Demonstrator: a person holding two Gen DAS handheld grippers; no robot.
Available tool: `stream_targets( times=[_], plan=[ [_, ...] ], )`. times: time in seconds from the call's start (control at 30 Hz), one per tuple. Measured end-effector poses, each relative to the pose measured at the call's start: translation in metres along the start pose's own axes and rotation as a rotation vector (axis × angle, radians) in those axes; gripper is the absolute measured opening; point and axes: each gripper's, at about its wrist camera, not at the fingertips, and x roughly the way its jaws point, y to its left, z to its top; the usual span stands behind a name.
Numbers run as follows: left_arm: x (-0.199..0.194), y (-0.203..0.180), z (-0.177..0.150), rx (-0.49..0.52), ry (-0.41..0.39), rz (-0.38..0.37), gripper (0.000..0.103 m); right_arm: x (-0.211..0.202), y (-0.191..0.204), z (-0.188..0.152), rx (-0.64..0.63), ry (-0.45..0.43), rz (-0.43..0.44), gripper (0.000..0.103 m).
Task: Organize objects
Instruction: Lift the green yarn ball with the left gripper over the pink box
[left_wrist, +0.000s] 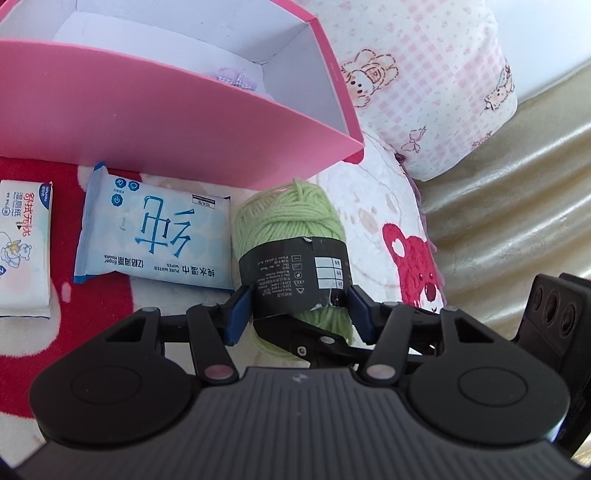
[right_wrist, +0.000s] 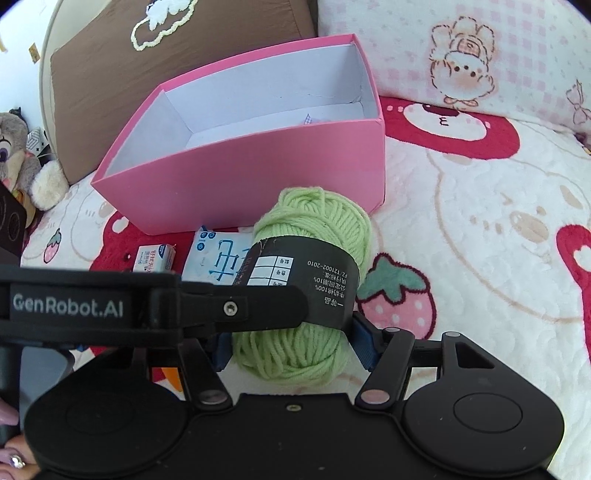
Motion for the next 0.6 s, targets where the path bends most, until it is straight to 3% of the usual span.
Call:
stream_targets(
  times=[0.6],
  plan=[
    [-0.017, -0.011, -0.009, 0.027, 0.009, 0.018, 0.055, -0.017, 0.010, -0.005, -0.020, 0.007, 0.017, 0.068]
  ],
)
